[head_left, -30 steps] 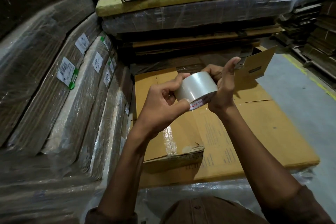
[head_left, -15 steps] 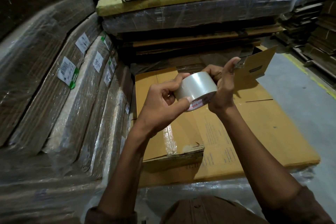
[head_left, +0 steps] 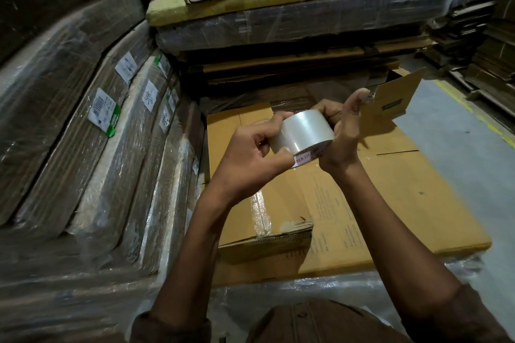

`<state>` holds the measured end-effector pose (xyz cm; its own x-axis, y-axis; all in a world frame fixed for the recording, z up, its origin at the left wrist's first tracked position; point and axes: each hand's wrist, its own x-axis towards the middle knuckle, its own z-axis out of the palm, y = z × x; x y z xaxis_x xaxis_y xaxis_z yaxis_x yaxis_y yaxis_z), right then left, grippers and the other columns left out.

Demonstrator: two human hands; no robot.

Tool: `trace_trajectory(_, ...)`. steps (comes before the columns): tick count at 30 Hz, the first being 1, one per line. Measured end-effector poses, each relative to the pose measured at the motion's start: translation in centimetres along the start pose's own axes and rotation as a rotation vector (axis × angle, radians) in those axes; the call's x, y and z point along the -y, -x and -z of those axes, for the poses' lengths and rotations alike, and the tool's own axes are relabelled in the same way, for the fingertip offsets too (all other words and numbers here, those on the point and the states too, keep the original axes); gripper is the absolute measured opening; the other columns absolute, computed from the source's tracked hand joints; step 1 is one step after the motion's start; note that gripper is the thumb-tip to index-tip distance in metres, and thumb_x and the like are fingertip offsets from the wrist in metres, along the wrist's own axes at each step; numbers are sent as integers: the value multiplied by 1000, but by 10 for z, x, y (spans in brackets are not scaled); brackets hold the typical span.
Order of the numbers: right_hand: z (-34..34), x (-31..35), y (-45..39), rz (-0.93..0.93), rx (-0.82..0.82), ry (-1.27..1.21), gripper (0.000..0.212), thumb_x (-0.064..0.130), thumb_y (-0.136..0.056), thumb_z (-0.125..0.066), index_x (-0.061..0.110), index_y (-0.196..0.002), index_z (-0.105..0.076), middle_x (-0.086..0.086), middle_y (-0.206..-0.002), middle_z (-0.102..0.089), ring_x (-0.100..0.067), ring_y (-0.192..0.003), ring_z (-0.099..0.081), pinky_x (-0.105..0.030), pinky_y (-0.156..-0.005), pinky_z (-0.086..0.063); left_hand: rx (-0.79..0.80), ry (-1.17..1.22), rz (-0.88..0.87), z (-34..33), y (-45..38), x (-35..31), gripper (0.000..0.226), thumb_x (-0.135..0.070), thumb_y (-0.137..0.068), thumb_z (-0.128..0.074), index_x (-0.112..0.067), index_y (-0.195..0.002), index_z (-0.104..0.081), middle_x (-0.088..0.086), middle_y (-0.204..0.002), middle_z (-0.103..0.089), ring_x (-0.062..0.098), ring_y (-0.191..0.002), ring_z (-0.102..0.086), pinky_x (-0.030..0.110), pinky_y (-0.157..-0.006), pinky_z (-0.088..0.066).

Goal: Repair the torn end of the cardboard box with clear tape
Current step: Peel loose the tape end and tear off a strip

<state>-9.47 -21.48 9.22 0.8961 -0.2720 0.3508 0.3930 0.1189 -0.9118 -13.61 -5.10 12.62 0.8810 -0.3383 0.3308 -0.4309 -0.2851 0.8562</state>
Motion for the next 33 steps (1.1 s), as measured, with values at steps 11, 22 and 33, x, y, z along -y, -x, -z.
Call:
trace_trajectory(11, 2, 12, 0, 56, -81, 39, 94, 96, -74, -20, 8, -64, -52, -29, -70, -46, -55, -72, -49, -41, -63, -37, -231, -51, -96, -1, 3, -7, 36, 3, -93, -60, -4, -127, -68, 6, -133, -66, 10, -129, -58, 27, -104, -51)
trace_trajectory(22, 12, 16, 1, 232, -232, 138, 76, 77, -88, -11, 18, -66, -54, -6, -66, -55, -30, -67, -61, -25, -55, -37, -403, 5, -21, -23, 10, -7, 17, -13, -87, -78, -12, -104, -79, 13, -136, -63, 1, -133, -51, 42, -103, -54)
trace_trajectory(33, 14, 19, 7, 304, -264, 265, 72, 84, -86, -8, 33, -68, -56, 16, -65, -57, -4, -66, -61, -33, -56, -42, -358, -330, -91, -21, 12, -14, 5, -16, -90, -72, -13, -90, -75, 11, -134, -63, 15, -137, -48, 45, -90, -58)
